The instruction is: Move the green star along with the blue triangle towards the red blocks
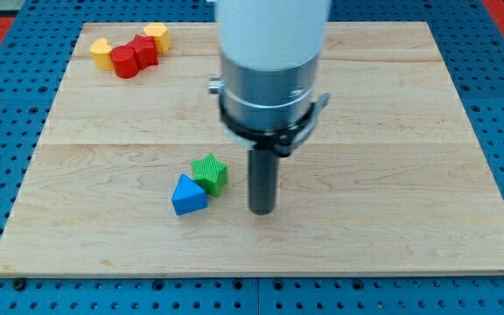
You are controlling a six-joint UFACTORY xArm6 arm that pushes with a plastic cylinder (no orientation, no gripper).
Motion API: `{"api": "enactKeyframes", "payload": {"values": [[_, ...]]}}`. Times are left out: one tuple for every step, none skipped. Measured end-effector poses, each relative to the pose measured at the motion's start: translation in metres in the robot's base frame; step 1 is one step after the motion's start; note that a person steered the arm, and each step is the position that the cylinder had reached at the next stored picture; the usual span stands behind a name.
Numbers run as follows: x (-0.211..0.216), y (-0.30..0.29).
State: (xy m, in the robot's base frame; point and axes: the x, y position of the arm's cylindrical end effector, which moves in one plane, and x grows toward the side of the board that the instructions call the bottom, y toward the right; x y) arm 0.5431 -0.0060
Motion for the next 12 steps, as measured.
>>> {"api": "enactKeyframes", "payload": {"values": [[-0.001,-0.042],[-0.017,-0.074],[-0.042,-0.099],[-0.064,-0.121],[-0.074,-0.133],[-0.077,-0.091],[-0.078,-0.039],[-0.076,-0.034],[-0.068,-0.013],[-0.024,-0.009],[-0.022,-0.022],[-0.031,-0.029]]}}
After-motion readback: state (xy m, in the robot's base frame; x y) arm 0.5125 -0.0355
